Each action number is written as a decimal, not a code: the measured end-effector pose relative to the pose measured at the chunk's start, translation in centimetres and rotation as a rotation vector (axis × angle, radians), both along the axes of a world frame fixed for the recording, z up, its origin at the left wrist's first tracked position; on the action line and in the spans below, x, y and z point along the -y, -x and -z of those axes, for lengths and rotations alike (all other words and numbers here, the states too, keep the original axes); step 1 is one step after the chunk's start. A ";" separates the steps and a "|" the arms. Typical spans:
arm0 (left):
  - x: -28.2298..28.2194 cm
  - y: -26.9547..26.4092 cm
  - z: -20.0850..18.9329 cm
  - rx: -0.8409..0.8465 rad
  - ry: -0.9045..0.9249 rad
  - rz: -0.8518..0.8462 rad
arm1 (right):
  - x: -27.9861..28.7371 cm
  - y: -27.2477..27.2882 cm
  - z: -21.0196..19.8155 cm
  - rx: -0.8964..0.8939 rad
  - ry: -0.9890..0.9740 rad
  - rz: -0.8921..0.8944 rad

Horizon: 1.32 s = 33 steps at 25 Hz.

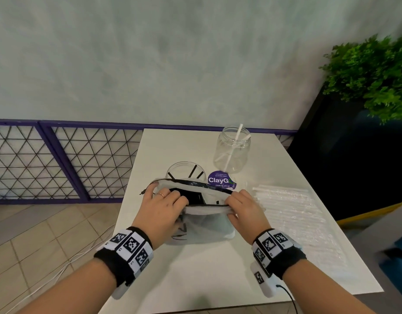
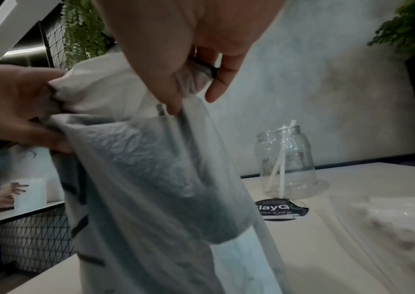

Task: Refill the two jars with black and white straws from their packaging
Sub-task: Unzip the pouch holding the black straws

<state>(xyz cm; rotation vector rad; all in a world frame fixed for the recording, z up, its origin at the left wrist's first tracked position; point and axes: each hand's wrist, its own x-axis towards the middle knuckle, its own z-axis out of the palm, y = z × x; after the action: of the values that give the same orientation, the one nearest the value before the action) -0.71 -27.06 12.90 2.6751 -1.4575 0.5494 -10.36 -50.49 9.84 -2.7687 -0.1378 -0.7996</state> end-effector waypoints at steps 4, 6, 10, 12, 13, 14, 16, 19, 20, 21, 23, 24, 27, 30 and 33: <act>0.6 -0.3 1.1 0.024 0.097 0.028 | -0.7 2.2 0.6 -0.045 -0.126 -0.075; 0.9 -0.3 1.8 0.038 0.110 0.048 | -0.8 2.4 0.9 -0.031 -0.159 -0.054; 0.9 -0.2 2.5 0.040 0.121 0.069 | -1.2 1.9 0.9 -0.048 -0.072 0.042; 0.6 0.0 2.6 0.024 0.129 0.084 | -1.6 1.9 0.4 -0.093 0.020 0.081; 0.5 0.2 2.6 0.010 0.129 0.086 | -1.8 1.8 0.0 -0.113 0.079 0.088; 0.5 0.4 2.5 -0.004 0.130 0.082 | -2.1 1.7 -0.4 -0.108 0.151 0.090; 0.6 0.8 2.5 -0.035 0.144 0.064 | -2.6 1.2 -1.1 -0.075 0.235 0.079; 0.8 1.1 2.6 -0.058 0.150 0.053 | -2.6 0.8 -0.7 -0.010 0.126 0.047; 0.8 1.1 2.7 -0.059 0.146 0.055 | -2.4 1.0 -0.2 0.007 0.051 0.015; 0.7 1.1 2.7 -0.059 0.132 0.053 | -2.2 1.3 0.2 0.007 -0.022 -0.026; 0.5 1.2 2.8 -0.052 0.086 0.033 | -1.7 2.0 1.0 -0.010 -0.089 -0.114; 0.4 1.3 2.9 -0.052 0.064 0.014 | -1.5 2.3 1.2 -0.006 -0.091 -0.144; 0.6 1.6 2.9 -0.091 0.085 -0.038 | -1.5 2.8 1.4 -0.006 -0.103 -0.181; 1.4 1.6 2.5 -0.119 0.171 -0.085 | -1.8 3.0 1.7 -0.049 -0.220 -0.151; 1.7 1.3 2.2 -0.096 0.215 -0.054 | -1.8 2.8 2.3 -0.072 -0.355 -0.079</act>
<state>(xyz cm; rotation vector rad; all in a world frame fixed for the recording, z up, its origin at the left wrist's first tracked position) -2.02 -28.72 10.72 2.5411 -1.2298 0.5393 -13.15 -48.72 7.56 -2.4375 -0.0815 -0.6331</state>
